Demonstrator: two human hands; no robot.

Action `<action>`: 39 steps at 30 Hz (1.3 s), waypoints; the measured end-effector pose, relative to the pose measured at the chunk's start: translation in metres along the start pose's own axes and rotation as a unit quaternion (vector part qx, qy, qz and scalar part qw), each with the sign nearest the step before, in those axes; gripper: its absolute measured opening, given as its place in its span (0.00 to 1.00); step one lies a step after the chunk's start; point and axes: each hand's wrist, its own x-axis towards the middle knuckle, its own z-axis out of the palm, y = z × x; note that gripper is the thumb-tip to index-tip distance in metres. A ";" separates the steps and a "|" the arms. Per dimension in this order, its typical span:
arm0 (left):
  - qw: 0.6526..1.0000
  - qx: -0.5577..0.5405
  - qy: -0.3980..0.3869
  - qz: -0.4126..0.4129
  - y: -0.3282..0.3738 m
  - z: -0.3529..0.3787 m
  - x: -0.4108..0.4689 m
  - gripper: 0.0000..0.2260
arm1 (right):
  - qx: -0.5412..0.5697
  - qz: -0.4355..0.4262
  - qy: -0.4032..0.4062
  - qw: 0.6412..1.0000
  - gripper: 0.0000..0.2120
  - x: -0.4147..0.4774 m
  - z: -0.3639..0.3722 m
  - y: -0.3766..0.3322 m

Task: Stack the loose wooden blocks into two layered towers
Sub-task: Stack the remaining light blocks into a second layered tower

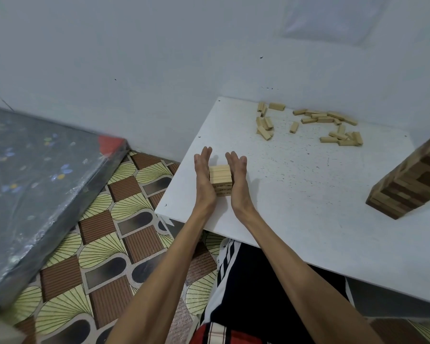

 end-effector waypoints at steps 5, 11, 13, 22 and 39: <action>1.000 0.003 0.003 0.005 -0.001 0.000 0.001 0.28 | -0.003 0.004 0.002 1.000 0.37 0.001 0.002 0.004; 1.000 0.000 0.000 -0.008 -0.004 0.000 0.002 0.28 | -0.018 0.005 0.003 1.000 0.36 0.001 0.003 0.005; 1.000 -0.003 -0.004 -0.006 -0.005 0.001 0.002 0.28 | -0.020 0.006 0.002 1.000 0.36 -0.001 0.002 0.003; 0.999 0.037 -0.022 0.023 0.007 -0.030 0.010 0.35 | -0.106 -0.049 -0.078 0.990 0.34 0.002 -0.043 -0.007; 0.918 0.323 -0.204 0.102 0.034 -0.086 0.008 0.39 | -0.360 -0.121 -0.190 0.905 0.42 0.017 -0.078 -0.039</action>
